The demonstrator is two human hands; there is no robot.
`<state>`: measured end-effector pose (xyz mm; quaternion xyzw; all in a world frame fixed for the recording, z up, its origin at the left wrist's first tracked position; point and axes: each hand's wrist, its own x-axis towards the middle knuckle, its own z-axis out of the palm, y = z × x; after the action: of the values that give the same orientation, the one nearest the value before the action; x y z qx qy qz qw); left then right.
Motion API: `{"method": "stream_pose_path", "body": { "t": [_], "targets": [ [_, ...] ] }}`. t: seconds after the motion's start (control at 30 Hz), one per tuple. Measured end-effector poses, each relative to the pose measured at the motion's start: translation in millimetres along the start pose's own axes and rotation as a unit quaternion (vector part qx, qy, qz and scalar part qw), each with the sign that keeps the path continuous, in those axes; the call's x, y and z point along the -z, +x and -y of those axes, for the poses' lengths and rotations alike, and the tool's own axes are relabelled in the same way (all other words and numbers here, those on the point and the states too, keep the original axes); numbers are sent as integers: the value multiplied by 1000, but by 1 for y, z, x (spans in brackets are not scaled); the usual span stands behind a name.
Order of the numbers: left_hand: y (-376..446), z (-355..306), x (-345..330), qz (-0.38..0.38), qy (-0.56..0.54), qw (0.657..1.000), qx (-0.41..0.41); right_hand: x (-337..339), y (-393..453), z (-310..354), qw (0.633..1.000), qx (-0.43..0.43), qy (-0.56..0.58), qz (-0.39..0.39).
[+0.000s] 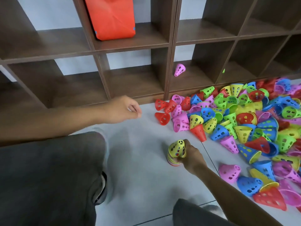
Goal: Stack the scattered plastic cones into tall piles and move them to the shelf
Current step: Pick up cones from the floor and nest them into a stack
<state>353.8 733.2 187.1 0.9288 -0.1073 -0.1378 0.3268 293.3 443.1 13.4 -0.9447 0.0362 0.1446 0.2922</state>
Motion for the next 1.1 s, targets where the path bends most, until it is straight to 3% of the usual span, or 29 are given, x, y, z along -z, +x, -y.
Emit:
{"method": "stream_pose_path", "body": {
  "t": [0.63, 0.87, 1.1],
  "targets": [
    [85, 63, 16, 87, 47, 994, -41, -12, 85, 38, 997, -68, -29, -12],
    [135, 62, 14, 114, 40, 990, -71, -10, 92, 55, 998, -60, 11, -33],
    [200, 78, -29, 146, 41, 986, -75, -20, 100, 52, 994, -50, 78, -53]
  ]
}}
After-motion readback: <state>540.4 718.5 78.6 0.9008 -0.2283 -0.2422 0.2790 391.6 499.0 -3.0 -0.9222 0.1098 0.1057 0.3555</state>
